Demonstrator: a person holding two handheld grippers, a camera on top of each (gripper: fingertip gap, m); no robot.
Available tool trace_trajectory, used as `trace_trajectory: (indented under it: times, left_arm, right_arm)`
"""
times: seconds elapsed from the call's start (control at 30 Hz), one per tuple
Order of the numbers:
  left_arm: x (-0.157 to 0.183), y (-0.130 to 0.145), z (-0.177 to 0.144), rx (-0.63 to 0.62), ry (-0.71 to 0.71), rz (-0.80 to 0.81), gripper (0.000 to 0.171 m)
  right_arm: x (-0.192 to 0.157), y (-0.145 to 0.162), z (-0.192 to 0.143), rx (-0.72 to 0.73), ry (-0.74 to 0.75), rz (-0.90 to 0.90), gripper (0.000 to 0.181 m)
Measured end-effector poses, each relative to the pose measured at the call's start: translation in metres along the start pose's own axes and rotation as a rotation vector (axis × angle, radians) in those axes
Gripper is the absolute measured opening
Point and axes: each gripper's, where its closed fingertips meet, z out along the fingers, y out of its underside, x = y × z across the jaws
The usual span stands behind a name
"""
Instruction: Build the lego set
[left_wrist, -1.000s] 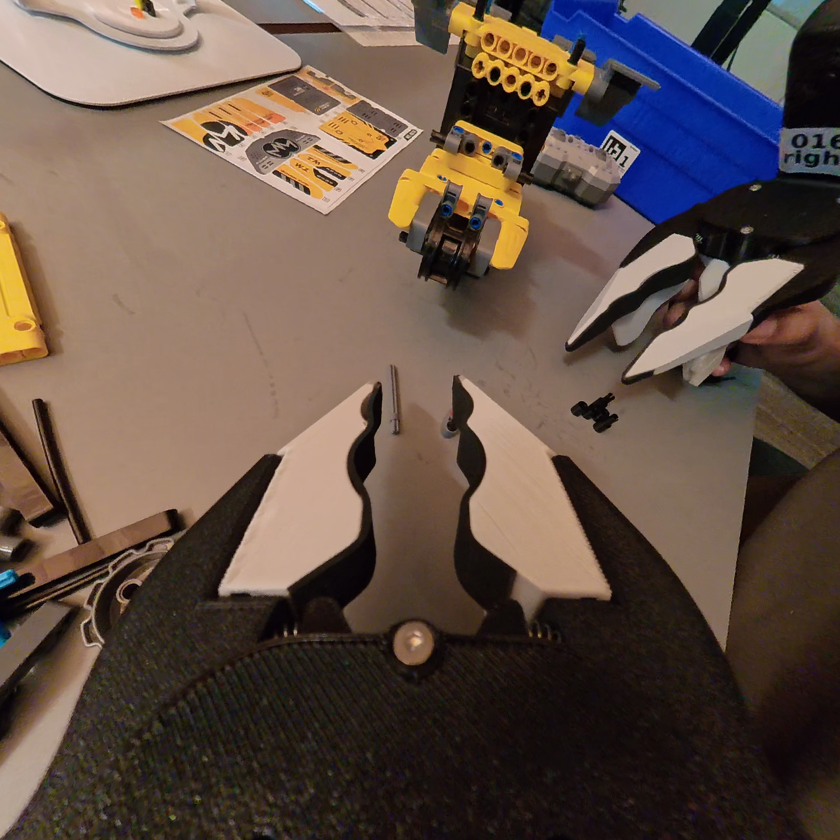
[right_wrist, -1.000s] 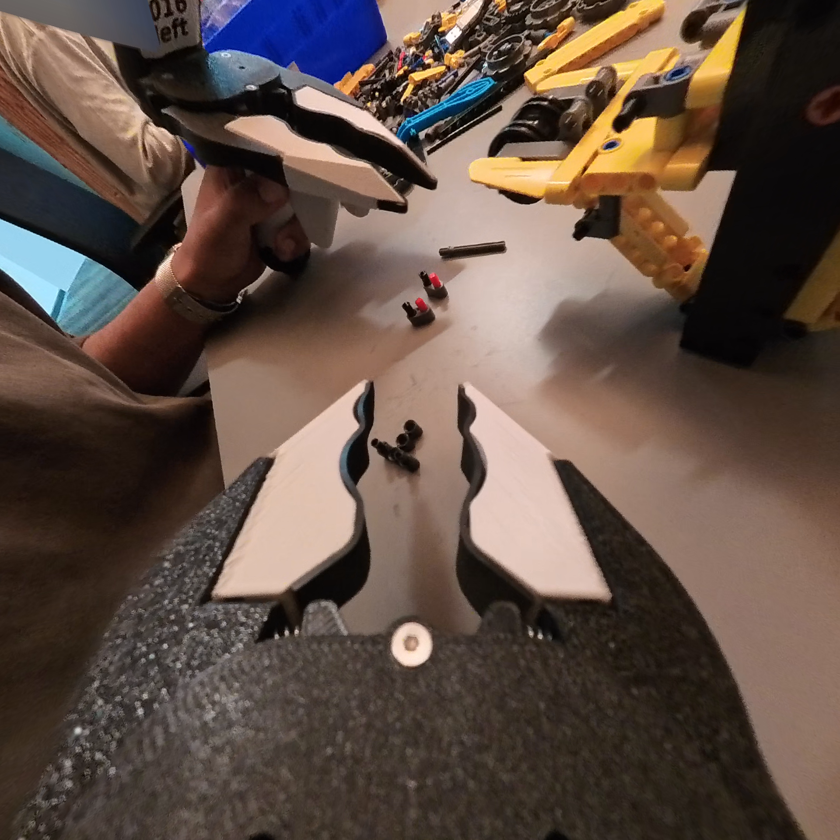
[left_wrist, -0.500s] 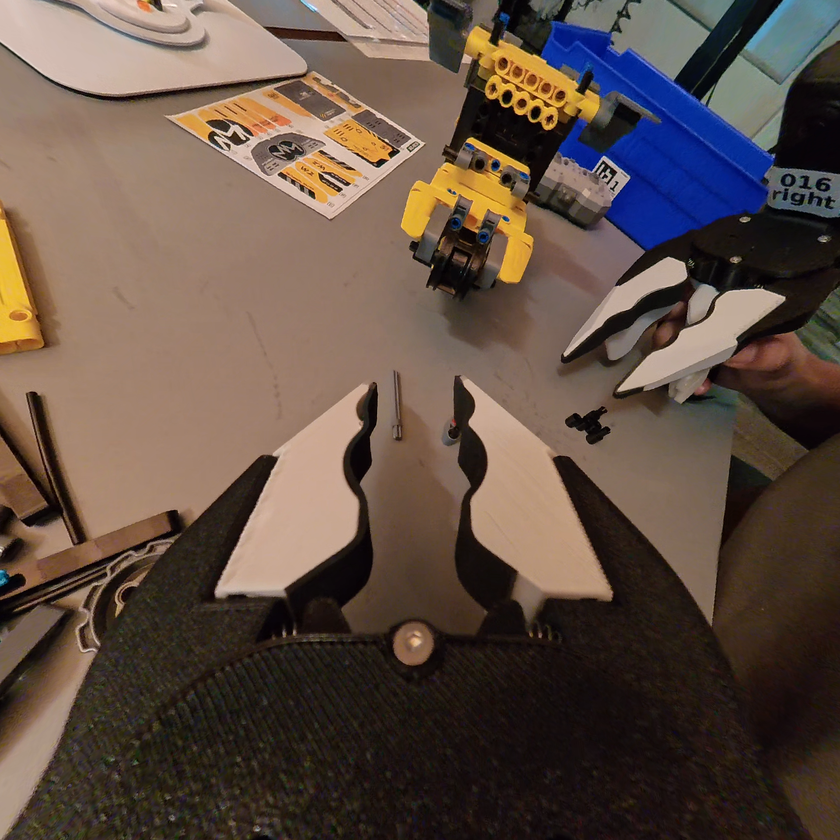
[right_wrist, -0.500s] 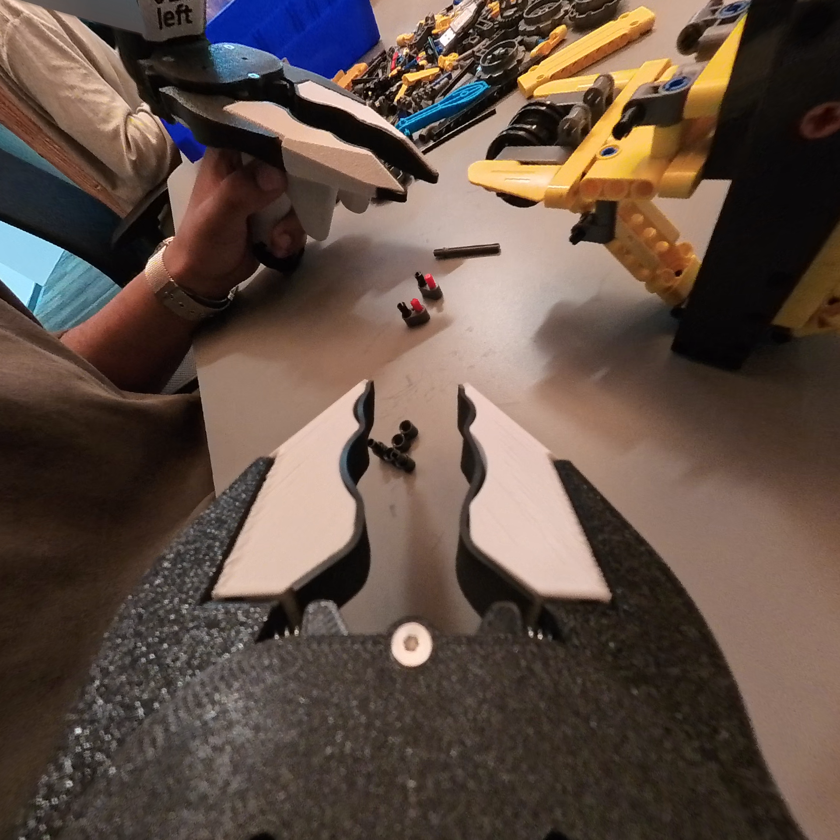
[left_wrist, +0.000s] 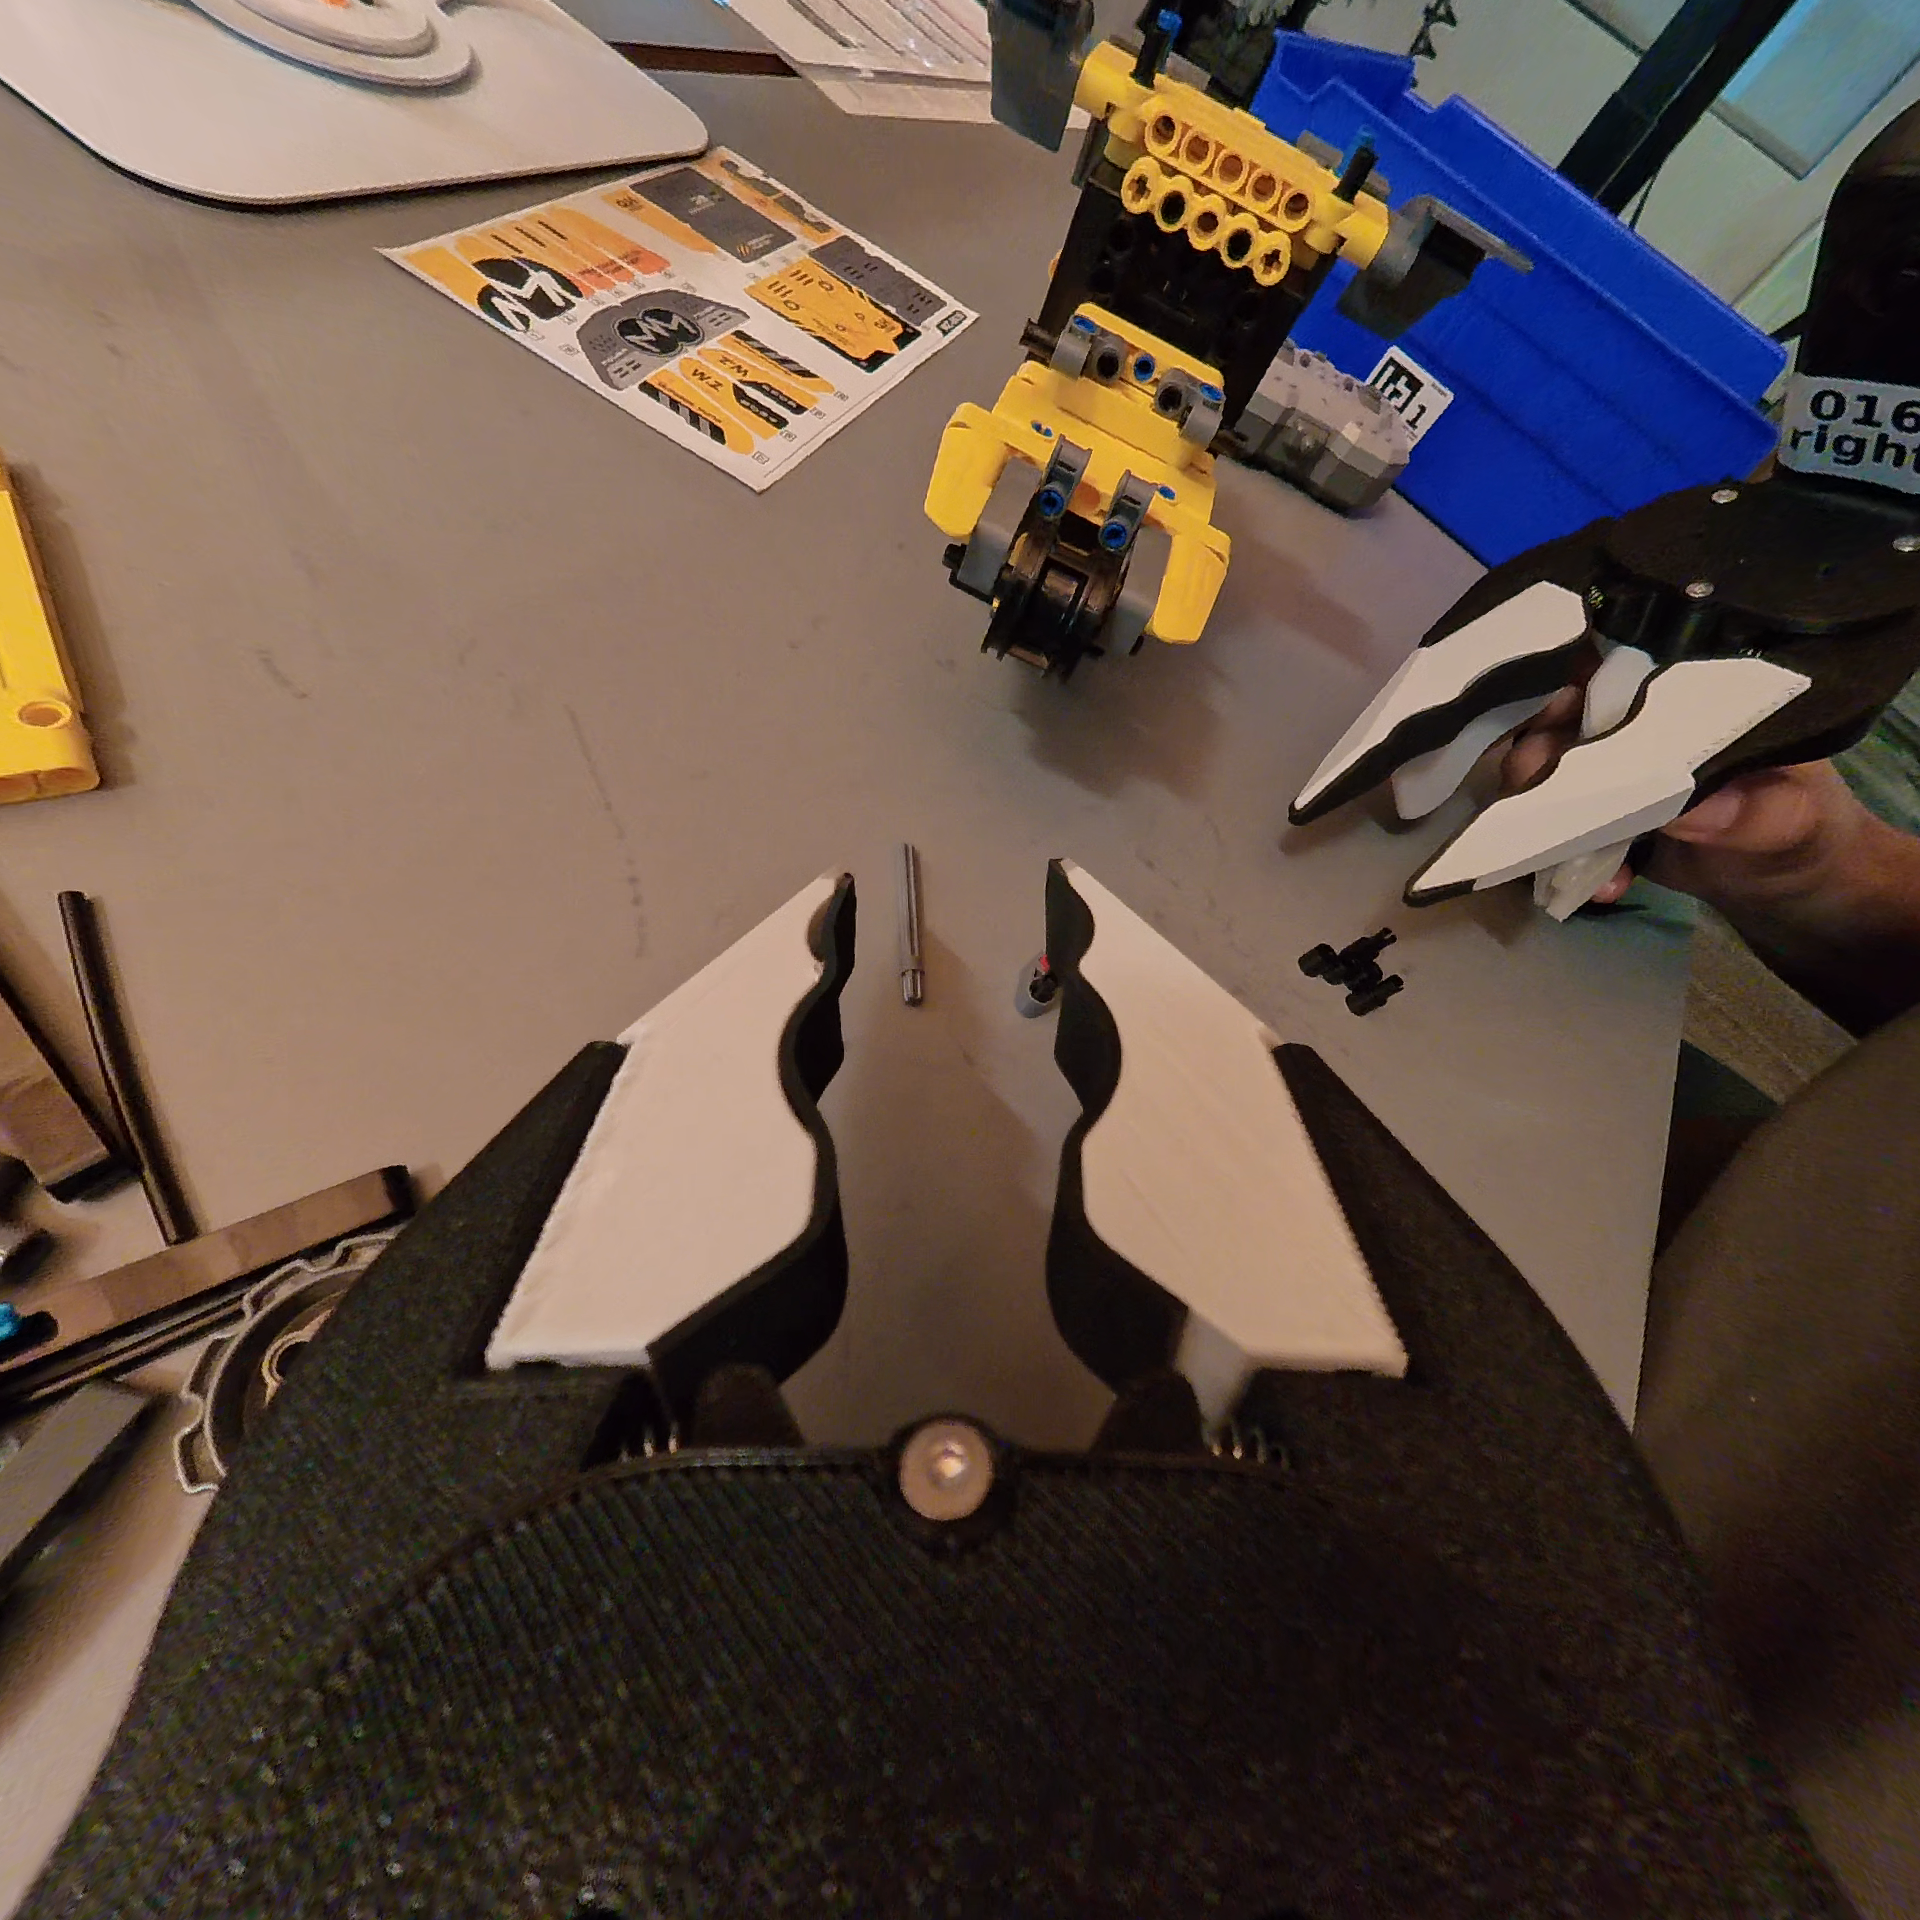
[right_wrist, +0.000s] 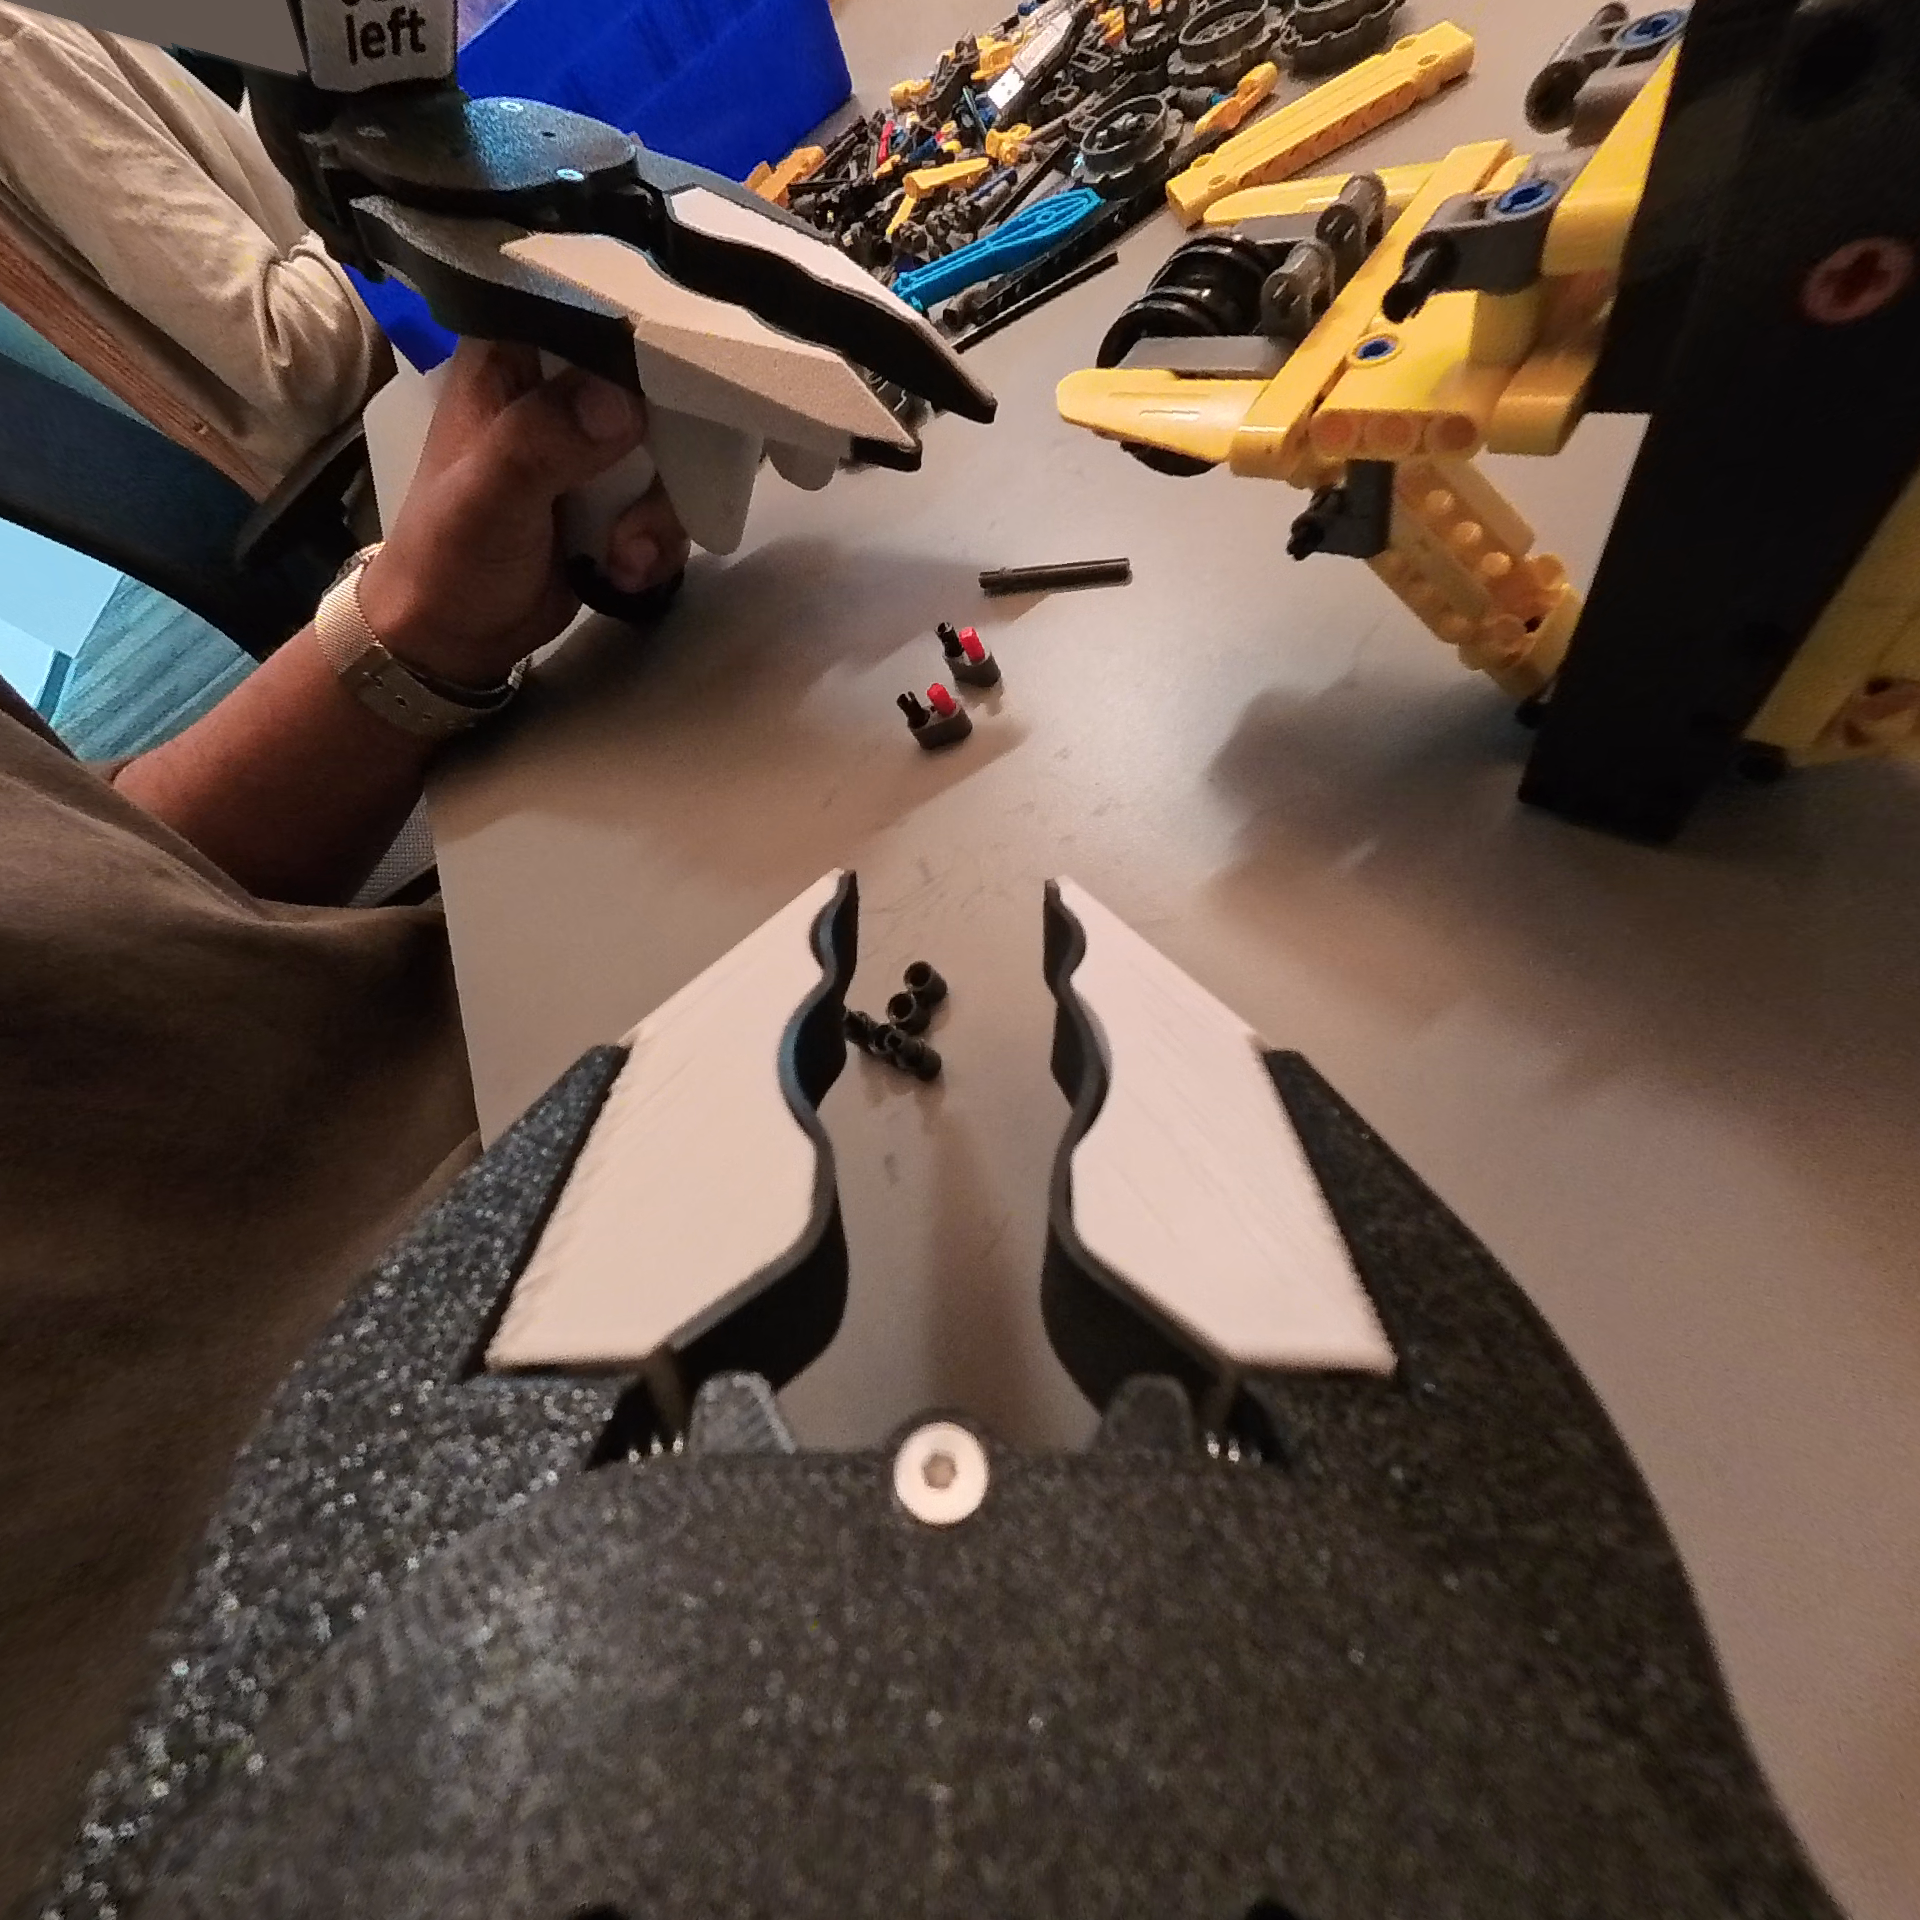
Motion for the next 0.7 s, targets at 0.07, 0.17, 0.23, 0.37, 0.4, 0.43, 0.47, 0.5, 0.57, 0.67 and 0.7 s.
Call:
trace_trajectory:
  times: [0.07, 0.17, 0.23, 0.37, 0.4, 0.43, 0.47, 0.5, 0.57, 0.67, 0.7]
  left_arm:
    - [-0.0001, 0.0, 0.0, 0.0, -0.002, 0.002, 0.033]
    - [0.0, 0.0, 0.0, 0.001, -0.005, 0.006, 0.033]
    - [0.0002, 0.0001, 0.0, 0.0, -0.006, 0.009, 0.033]
    - [0.0005, 0.0, 0.0, 0.001, -0.011, 0.018, 0.034]
    - [0.0006, 0.0, -0.0002, 0.002, -0.013, 0.021, 0.034]
    - [0.0006, 0.0001, -0.0002, 0.002, -0.015, 0.023, 0.034]
    - [0.0007, 0.0, -0.0002, 0.002, -0.017, 0.025, 0.034]
    - [0.0007, 0.0, -0.0002, 0.003, -0.018, 0.027, 0.035]
    - [0.0009, -0.0003, -0.0005, 0.005, -0.021, 0.031, 0.035]
    - [0.001, -0.0014, -0.0015, 0.015, -0.026, 0.037, 0.036]
    - [0.0011, -0.0021, -0.0022, 0.021, -0.028, 0.04, 0.036]
  right_arm:
    - [0.0, 0.0, 0.0001, 0.0, 0.003, -0.003, 0.035]
    - [0.0001, 0.0003, 0.0004, -0.003, 0.009, -0.008, 0.035]
    - [0.0005, 0.0005, 0.0006, -0.005, 0.014, -0.011, 0.035]
    - [0.0008, 0.0002, 0.0006, -0.004, 0.022, -0.017, 0.035]
    - [0.001, 0.0002, 0.0005, -0.003, 0.024, -0.018, 0.035]
    - [0.0012, 0.0001, 0.0005, -0.003, 0.027, -0.019, 0.035]
    - [0.0015, 0.0001, 0.0004, -0.002, 0.03, -0.02, 0.035]
    - [0.002, -0.0001, 0.0003, -0.001, 0.036, -0.021, 0.035]
    - [0.0031, -0.0002, 0.0001, -0.001, 0.049, -0.026, 0.035]
    - [0.004, -0.0003, 0.0, 0.0, 0.068, -0.04, 0.035]
    - [0.0044, -0.0005, -0.0001, 0.001, 0.075, -0.045, 0.035]
